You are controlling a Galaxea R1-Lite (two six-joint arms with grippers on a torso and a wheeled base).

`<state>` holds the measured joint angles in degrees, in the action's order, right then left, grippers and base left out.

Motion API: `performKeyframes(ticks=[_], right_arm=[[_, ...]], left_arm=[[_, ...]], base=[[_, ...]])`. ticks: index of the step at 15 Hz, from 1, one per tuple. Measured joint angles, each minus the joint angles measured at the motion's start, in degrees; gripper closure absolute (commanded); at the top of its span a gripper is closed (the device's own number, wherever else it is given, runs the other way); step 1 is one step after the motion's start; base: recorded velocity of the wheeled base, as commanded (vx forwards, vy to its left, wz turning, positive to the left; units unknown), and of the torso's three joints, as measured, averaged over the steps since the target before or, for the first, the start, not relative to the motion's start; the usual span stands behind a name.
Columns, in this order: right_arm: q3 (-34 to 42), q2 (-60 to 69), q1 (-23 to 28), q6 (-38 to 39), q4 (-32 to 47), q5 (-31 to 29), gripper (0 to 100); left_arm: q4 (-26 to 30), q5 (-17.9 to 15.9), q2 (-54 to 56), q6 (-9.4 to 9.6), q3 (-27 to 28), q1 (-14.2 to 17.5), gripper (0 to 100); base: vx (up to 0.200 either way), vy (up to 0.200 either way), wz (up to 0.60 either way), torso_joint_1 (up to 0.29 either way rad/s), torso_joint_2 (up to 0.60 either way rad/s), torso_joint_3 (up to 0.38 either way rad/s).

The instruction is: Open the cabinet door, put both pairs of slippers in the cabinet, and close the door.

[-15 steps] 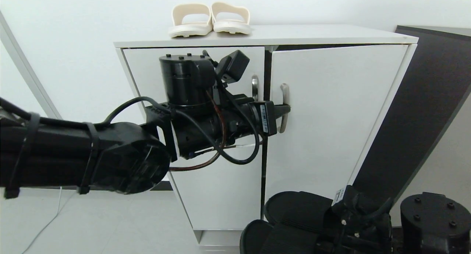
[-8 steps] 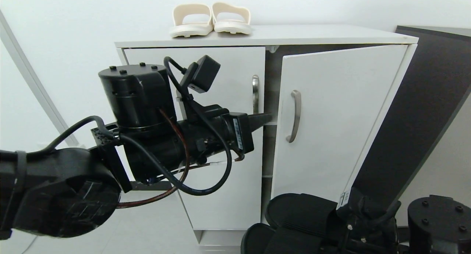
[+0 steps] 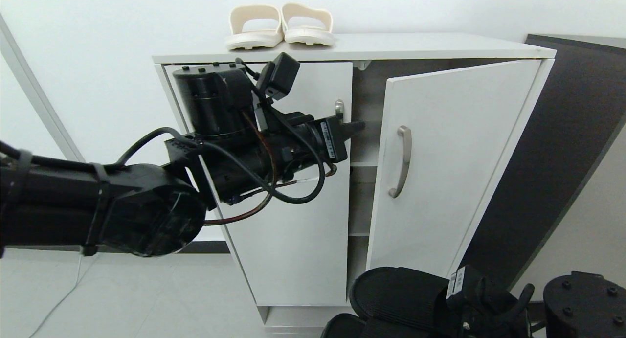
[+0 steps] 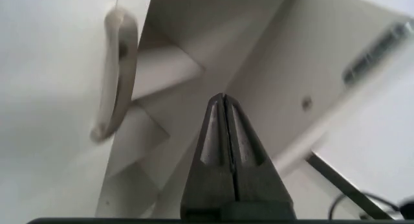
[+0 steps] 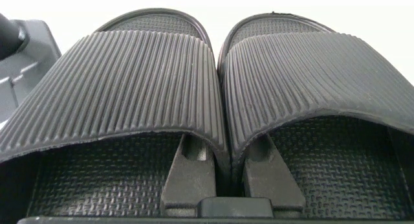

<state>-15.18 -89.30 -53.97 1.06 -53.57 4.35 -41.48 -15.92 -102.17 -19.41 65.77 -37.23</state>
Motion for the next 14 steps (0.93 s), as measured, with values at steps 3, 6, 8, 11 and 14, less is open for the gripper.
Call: performKeyframes(ticks=[3, 6, 8, 11, 14], right_arm=[[0.4, -0.1, -0.3, 0.0, 0.0, 0.0, 100], [0.6, -0.2, -0.5, 0.0, 0.0, 0.1, 100], [0.9, -0.5, -1.0, 0.0, 0.0, 0.0, 100], [1.9, -0.9, -1.6, -1.9, 0.0, 0.1, 100], [2.2, -1.0, -1.8, -2.0, -0.1, 0.1, 100]], left_arm=[[0.0, 0.2, -3.1, 0.0, 3.5, 0.0, 100], [-0.1, 0.4, -4.3, -0.16, 3.9, 0.0, 100], [-0.3, 0.6, -4.4, 0.15, 3.8, -1.6, 100], [-1.9, 0.6, -3.9, 0.56, 2.5, -6.6, 100], [-4.8, 0.6, -3.8, 0.88, 1.4, -9.6, 100]], base=[[-0.067, 0.0, 0.0, -0.001, 0.0, 0.002], [-0.2, 0.0, 0.0, 0.005, 0.0, 0.001], [-0.2, 0.0, 0.0, -0.002, 0.0, -0.002], [-0.2, 0.0, 0.0, 0.001, 0.0, 0.004], [-0.067, 0.0, 0.0, -0.001, 0.0, 0.001]])
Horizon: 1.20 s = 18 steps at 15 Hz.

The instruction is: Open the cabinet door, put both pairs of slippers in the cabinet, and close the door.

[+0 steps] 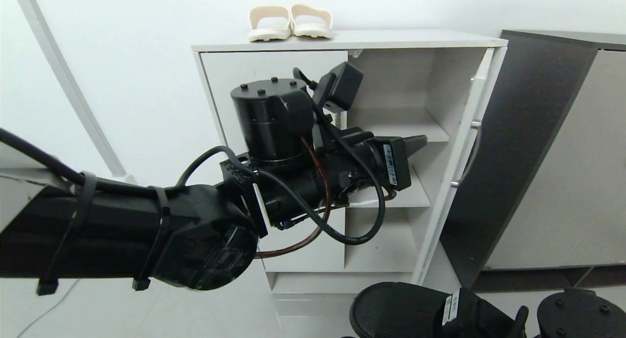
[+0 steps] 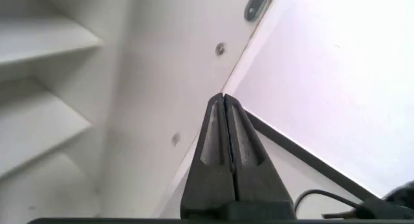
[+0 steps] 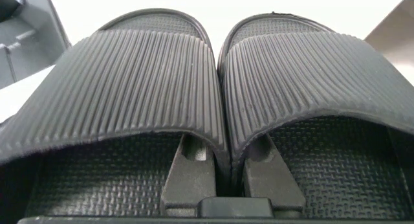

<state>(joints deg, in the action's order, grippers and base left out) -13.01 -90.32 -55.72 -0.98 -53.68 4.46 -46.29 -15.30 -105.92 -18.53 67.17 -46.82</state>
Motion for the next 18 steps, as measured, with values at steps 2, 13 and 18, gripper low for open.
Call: performKeyframes(ticks=[2, 13, 18], right_arm=[[0.0, 0.0, 0.0, 0.1, -0.1, 0.0, 100], [-3.3, -0.1, 5.3, 0.7, -0.1, -0.5, 100], [-4.4, 0.4, 6.9, 0.6, -0.1, -2.2, 100]], left_arm=[[-0.3, 0.0, 0.1, 0.06, -0.4, 1.5, 100], [28.5, 7.7, 40.8, 3.89, -21.3, 27.1, 100], [58.1, 28.5, 73.1, 6.44, -31.2, 31.5, 100]], base=[[0.0, 0.0, 0.0, 0.0, 0.0, 0.0], [0.0, 0.0, 0.0, 0.0, 0.0, 0.0], [0.0, 0.0, 0.0, 0.0, 0.0, 0.0]])
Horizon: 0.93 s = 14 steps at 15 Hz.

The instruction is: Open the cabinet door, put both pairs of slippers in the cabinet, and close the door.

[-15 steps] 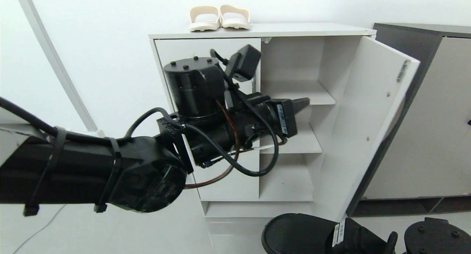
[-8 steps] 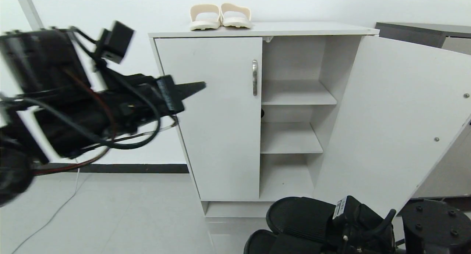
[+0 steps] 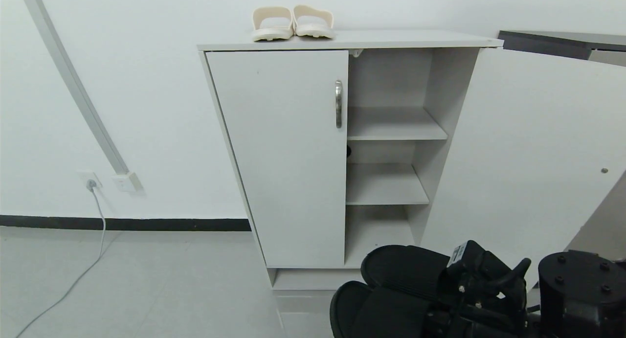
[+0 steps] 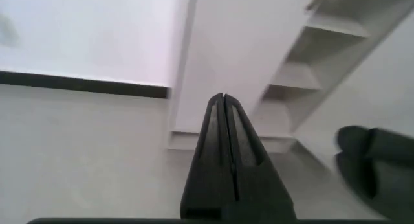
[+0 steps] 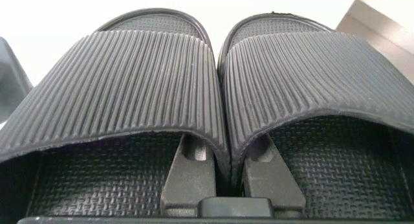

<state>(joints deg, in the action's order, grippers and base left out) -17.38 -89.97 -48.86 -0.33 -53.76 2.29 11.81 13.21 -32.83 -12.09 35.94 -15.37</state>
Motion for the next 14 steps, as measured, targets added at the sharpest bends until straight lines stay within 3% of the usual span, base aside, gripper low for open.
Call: performKeyframes(ticks=[2, 5, 6, 9, 12, 14], right_arm=[[-0.1, 0.5, 0.1, -0.3, 0.0, -0.4, 100], [-0.1, 0.8, 0.1, -0.4, 0.1, -0.7, 100], [-0.1, 0.7, 0.1, -0.4, 0.0, -0.7, 100], [-0.1, 0.4, 0.1, -0.4, 0.0, -0.7, 100], [-0.3, 0.2, -0.1, -0.6, 0.0, -0.8, 100], [-0.9, -0.1, -0.4, -0.5, 0.0, -1.3, 100]], left_arm=[[3.8, 4.7, 10.6, 1.12, -7.3, 5.1, 100], [4.9, 6.5, 22.2, 4.4, -17.8, 11.8, 100], [3.2, 5.6, 25.1, 5.69, -21.4, 13.0, 100], [-13.1, -4.5, 30.2, 9.42, -32.0, 14.7, 100], [-12.0, -11.4, 32.1, 12.71, -35.3, 15.1, 100], [-11.9, -11.8, 32.6, 12.75, -35.7, 15.2, 100]], base=[[0.0, 0.0, 0.0, 0.0, 0.0, 0.0], [0.0, 0.0, 0.0, 0.0, 0.0, 0.0], [0.0, 0.0, 0.0, 0.0, 0.0, 0.0], [0.0, 0.0, 0.0, 0.0, 0.0, 0.0], [0.0, 0.0, 0.0, 0.0, 0.0, 0.0], [0.0, 0.0, 0.0, 0.0, 0.0, 0.0]])
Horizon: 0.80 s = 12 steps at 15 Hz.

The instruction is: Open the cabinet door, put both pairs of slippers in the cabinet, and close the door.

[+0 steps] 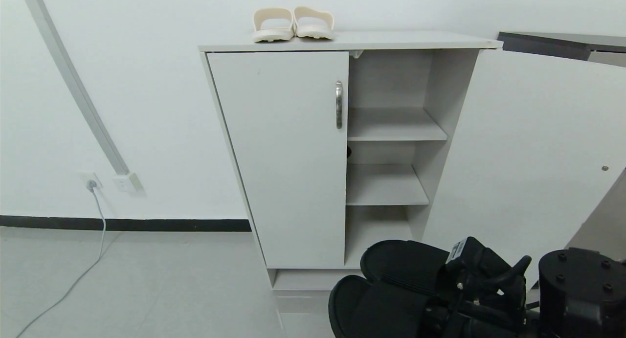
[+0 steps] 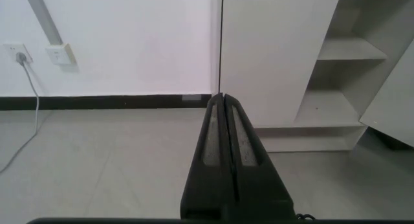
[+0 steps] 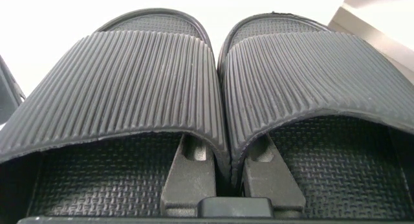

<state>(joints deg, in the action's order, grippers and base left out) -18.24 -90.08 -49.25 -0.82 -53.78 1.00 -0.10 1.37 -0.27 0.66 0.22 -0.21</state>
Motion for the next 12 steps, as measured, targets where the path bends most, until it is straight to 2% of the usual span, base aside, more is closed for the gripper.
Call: performKeyframes(ticks=[4, 6, 9, 12], right_arm=[[-2.0, -2.4, -0.1, 3.1, 0.0, -6.7, 100], [-6.6, -5.2, -0.2, 7.7, -0.7, -12.2, 100], [-16.1, -11.7, -0.2, 11.0, -0.9, -28.0, 100], [-24.1, -17.8, -0.6, 11.3, -0.9, -39.8, 100]], left_arm=[[0.0, -0.1, 0.3, -0.79, -0.1, 0.0, 100], [0.0, -0.1, 0.3, -0.9, -0.1, 0.0, 100], [0.0, -0.1, 0.3, -0.98, -0.1, 0.0, 100], [0.0, -0.1, 0.3, -0.95, -0.1, 0.0, 100]], base=[[0.0, 0.0, 0.0, 0.0, 0.0, 0.0], [0.0, 0.0, 0.0, 0.0, 0.0, 0.0], [0.0, 0.0, 0.0, 0.0, 0.0, 0.0], [0.0, 0.0, 0.0, 0.0, 0.0, 0.0]])
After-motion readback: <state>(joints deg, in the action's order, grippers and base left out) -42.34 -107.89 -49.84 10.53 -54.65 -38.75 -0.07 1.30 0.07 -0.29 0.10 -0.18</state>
